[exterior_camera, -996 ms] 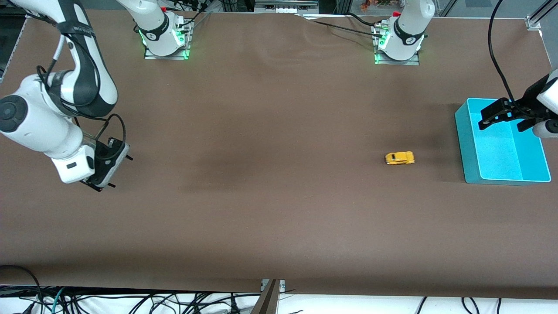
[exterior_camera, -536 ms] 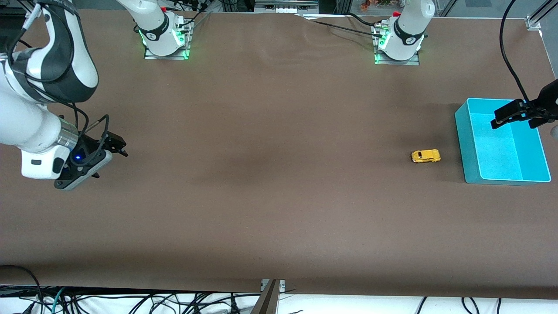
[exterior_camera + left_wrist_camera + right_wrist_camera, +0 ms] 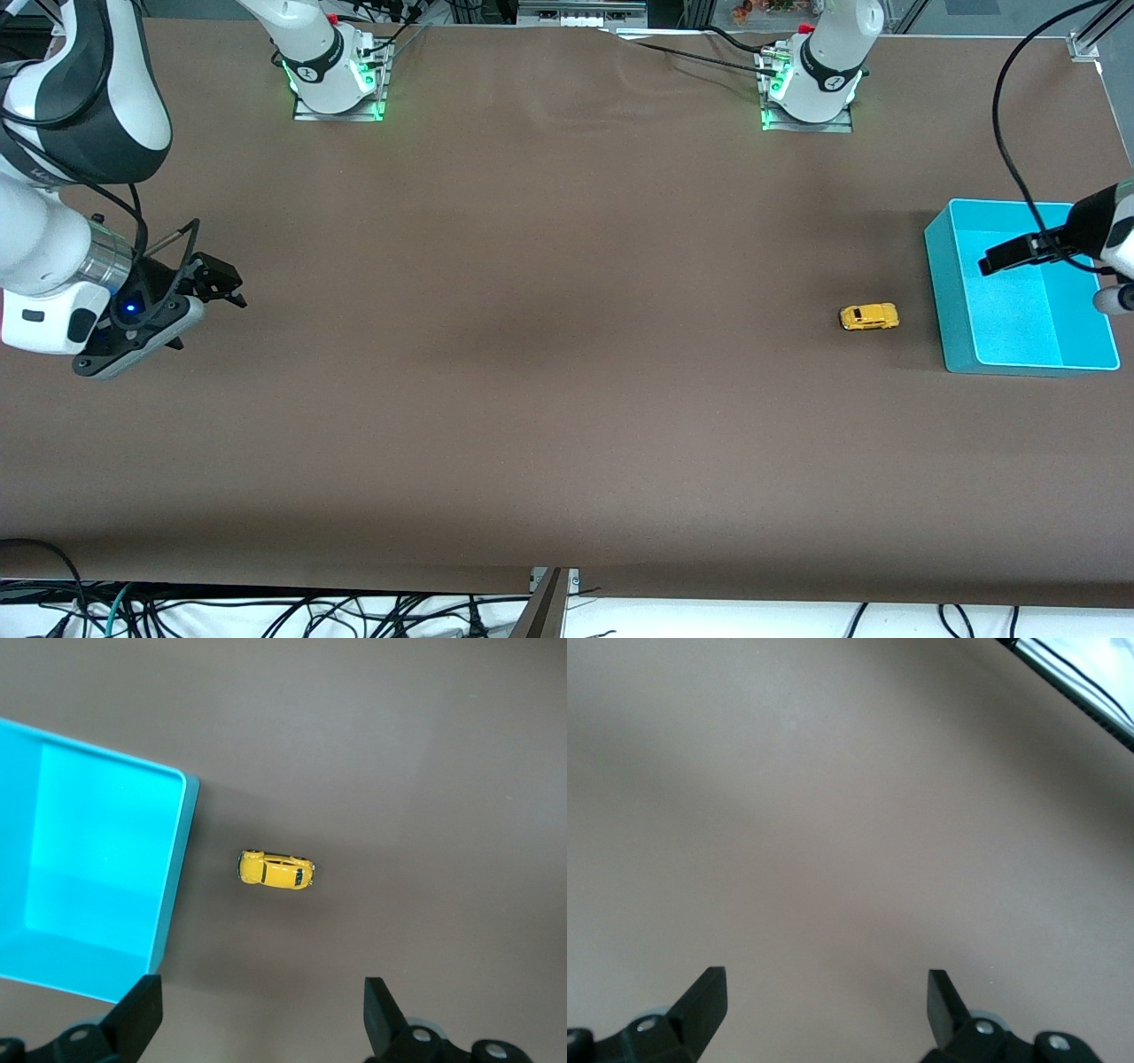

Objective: Wind and store yellow beetle car
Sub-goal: 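Retract the right gripper while the left gripper reaches toward the car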

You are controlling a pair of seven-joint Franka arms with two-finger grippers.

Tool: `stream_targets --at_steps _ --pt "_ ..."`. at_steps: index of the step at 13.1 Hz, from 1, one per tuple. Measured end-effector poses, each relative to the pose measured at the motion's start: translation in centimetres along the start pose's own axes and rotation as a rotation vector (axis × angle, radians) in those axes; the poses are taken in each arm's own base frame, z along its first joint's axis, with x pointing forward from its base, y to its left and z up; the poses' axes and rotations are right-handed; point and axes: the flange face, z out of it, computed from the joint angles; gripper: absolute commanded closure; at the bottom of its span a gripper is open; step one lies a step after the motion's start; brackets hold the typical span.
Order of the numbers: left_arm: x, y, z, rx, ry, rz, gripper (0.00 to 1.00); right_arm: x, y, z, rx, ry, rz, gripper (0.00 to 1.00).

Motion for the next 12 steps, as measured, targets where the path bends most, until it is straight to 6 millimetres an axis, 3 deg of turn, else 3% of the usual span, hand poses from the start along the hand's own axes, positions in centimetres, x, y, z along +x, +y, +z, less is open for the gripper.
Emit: stream_targets --at_steps 4,6,8,12 --pt "0.3 -0.1 6.2 0.007 -0.021 -0.295 0.0 -1.0 0.2 -6.0 -0.082 0.073 0.007 0.0" --pt "0.1 -0.1 9.6 0.013 -0.029 -0.446 0.0 -1.6 -0.2 -7.9 -0.121 0.083 0.002 0.0" --pt "-0.3 -0.3 12.7 0.019 -0.036 -0.587 0.0 -2.1 -0.3 -8.0 -0.123 0.079 0.034 0.0" --pt "-1.4 -0.7 19.1 -0.005 0.013 -0.861 0.0 -4.5 -0.5 -7.4 -0.083 0.0 0.317 0.0"
